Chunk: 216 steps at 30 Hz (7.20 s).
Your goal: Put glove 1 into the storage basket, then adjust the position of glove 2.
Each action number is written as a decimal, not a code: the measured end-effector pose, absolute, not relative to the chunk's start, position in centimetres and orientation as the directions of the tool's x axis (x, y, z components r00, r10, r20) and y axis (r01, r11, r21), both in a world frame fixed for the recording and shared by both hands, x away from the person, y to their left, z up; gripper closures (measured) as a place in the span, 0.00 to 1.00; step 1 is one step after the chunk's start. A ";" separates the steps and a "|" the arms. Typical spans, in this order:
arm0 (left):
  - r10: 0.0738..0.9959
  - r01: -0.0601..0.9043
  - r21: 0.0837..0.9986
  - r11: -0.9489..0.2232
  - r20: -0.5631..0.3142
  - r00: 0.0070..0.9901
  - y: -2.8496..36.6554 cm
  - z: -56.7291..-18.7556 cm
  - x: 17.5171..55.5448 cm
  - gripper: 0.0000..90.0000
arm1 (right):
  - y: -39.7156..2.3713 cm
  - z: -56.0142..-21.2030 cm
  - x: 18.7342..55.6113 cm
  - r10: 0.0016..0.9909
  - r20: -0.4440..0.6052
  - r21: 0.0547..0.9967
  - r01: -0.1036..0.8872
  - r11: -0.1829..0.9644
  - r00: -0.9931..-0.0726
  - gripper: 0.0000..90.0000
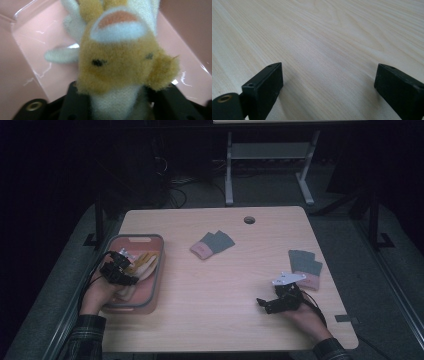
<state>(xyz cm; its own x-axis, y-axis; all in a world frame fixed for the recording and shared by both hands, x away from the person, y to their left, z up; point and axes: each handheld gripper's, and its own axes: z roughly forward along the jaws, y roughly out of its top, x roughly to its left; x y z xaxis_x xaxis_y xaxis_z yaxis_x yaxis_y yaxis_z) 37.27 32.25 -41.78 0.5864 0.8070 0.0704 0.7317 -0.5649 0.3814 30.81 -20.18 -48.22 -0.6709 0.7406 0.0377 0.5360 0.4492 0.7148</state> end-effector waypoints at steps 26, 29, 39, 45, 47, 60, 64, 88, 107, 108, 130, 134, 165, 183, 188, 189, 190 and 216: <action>0.797 0.635 0.620 -0.461 -0.026 0.604 32.8 -38.8 36.3 0.15 | -20.2 -48.2 30.8 0.741 0.038 0.715 0.536 0.449 -0.671 0.09; 0.785 0.627 0.647 -0.434 -0.070 0.615 32.6 -38.3 36.2 0.15 | -20.2 -48.2 30.8 0.741 0.038 0.715 0.536 0.449 -0.671 0.09; 0.717 0.580 0.708 -0.403 -0.149 0.681 28.9 -37.4 35.7 0.15 | -20.2 -48.2 30.8 0.740 0.037 0.715 0.536 0.450 -0.671 0.09; 0.682 0.553 0.720 -0.420 -0.151 0.716 26.3 -37.2 35.2 0.15 | -20.2 -48.2 30.8 0.741 0.037 0.715 0.536 0.449 -0.671 0.09; 0.660 0.538 0.726 -0.429 -0.155 0.735 24.9 -37.3 34.9 0.15 | -20.2 -48.2 30.8 0.741 0.038 0.715 0.536 0.449 -0.671 0.09; 0.602 0.499 0.722 -0.480 -0.143 0.786 19.8 -38.7 33.6 0.16 | -20.2 -48.2 30.8 0.741 0.037 0.715 0.536 0.449 -0.671 0.09; 0.586 0.490 0.720 -0.492 -0.142 0.798 18.3 -39.2 33.0 0.16 | -20.2 -48.2 30.8 0.740 0.037 0.715 0.536 0.450 -0.671 0.09; 0.544 0.420 0.674 -0.608 -0.031 0.838 14.1 -45.1 29.5 0.16 | -20.3 -47.4 31.0 0.739 0.041 0.684 0.558 0.470 -0.672 0.27; 0.530 0.367 0.720 -0.589 0.001 0.848 16.0 -47.7 29.3 0.14 | -26.1 -44.5 32.9 0.813 0.006 0.735 0.553 0.391 -0.583 1.00; 0.530 0.365 0.719 -0.591 0.005 0.848 16.1 -47.7 29.3 0.14 | -26.6 -44.5 33.1 0.822 0.009 0.738 0.558 0.379 -0.570 1.00; 0.521 0.360 0.719 -0.594 0.003 0.853 16.1 -47.7 29.3 0.14 | -31.9 -46.1 34.5 0.907 -0.009 0.708 0.638 0.302 -0.420 1.00; 0.519 0.359 0.718 -0.596 0.003 0.855 16.1 -47.7 29.3 0.14 | -31.5 -46.3 34.4 0.901 -0.007 0.706 0.636 0.312 -0.434 1.00; 0.510 0.355 0.718 -0.598 0.000 0.860 16.0 -47.7 29.2 0.14 | -24.0 -45.8 31.4 0.722 0.016 0.682 0.535 0.498 -0.692 1.00; 0.510 0.353 0.719 -0.598 0.002 0.860 16.0 -47.7 29.2 0.14 | -20.3 -45.5 28.3 0.607 0.016 0.660 0.464 0.590 -0.794 1.00; 0.510 0.353 0.719 -0.598 0.002 0.860 16.0 -47.7 29.2 0.14 | -19.8 -45.4 27.1 0.581 0.018 0.657 0.448 0.606 -0.814 1.00; 0.510 0.353 0.719 -0.599 0.002 0.860 16.0 -47.7 29.2 0.14 | -19.8 -45.3 27.0 0.580 0.018 0.659 0.446 0.606 -0.814 1.00; 0.510 0.353 0.719 -0.599 0.002 0.860 16.0 -47.7 29.2 0.14 | -19.9 -45.2 27.0 0.583 0.017 0.665 0.444 0.600 -0.813 1.00; 0.509 0.355 0.715 -0.602 0.001 0.861 16.0 -47.7 29.2 0.14 | -20.0 -46.4 35.1 0.700 0.046 0.667 0.544 0.510 -0.713 1.00</action>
